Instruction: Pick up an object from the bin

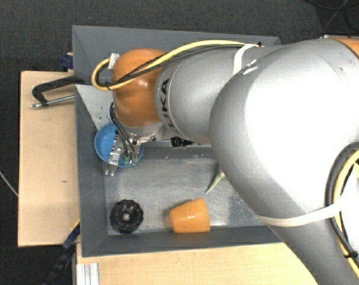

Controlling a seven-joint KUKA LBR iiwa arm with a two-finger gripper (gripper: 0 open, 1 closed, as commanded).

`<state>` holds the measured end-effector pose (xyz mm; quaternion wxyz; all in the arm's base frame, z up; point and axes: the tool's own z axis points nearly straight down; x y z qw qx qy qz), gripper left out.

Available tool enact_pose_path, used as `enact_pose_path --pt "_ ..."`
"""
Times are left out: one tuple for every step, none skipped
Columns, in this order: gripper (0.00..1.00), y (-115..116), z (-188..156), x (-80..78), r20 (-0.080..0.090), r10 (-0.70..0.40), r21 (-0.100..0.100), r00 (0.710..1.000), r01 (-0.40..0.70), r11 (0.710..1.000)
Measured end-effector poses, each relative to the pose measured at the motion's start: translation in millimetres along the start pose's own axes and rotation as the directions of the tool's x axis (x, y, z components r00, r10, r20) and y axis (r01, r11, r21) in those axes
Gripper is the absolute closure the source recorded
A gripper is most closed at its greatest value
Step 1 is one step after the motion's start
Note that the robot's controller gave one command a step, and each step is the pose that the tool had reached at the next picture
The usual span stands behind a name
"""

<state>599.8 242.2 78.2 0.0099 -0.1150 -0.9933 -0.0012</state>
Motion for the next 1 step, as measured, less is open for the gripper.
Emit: enact_pose_path --pt "1.00 2.8 -108.5 0.1 0.031 -0.003 -0.010 1.000 0.003 1.000"
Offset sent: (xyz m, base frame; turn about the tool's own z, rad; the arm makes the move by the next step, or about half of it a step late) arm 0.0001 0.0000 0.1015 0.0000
